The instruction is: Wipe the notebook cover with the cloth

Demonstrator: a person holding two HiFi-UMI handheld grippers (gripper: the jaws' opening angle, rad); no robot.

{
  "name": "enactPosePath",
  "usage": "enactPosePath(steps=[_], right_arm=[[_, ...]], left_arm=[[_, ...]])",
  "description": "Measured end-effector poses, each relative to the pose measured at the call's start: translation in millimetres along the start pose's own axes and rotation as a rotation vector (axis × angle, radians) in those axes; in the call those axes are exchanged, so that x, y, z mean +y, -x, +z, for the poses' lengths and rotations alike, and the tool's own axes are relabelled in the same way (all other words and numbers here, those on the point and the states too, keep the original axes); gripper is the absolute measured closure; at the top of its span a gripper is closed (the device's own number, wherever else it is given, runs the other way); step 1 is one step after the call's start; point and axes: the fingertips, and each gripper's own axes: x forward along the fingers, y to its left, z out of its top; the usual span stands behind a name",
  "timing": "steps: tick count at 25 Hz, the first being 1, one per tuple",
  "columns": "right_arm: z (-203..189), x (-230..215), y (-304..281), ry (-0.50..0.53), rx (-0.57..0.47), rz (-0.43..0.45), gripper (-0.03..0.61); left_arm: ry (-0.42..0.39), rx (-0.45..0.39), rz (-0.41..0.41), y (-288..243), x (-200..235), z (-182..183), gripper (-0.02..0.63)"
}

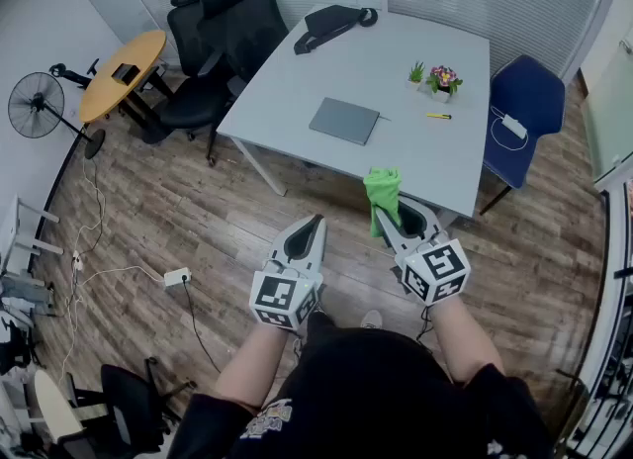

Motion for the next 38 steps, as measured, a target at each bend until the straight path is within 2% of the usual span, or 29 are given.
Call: enactPosePath(steps=[12,23,30,33,38], right_arm=[[5.5,-1.1,-8.0,-0.043,-0.022,-0.012,0.466],[1.9,8.5,-44.4,-0.043,0.005,-0.046,0.466],[6.7,17.2,-81.3,-0.053,0.009,-0.093,0.466],[9.5,19.6,-98.3,-0.054,0.007,-0.117,0.466],[11.5,21.5,-123.6,-0.056,0.006,-0.158,0.466]], left_arm=[[0.013,-0.001,0.001,-0.7,13.8,3.0,0.604],[0.034,0.015,-0.016,-0.8,58.9,-5.4,0.604],[0.011,0.035,-0.059,-10.8,101.3,-5.9,0.379],[-0.001,0.038,-0.084,-16.2,119.2,-4.8,0.354],[-0.004,0.035,-0.123,-24.5,147.9,-2.3,0.354]])
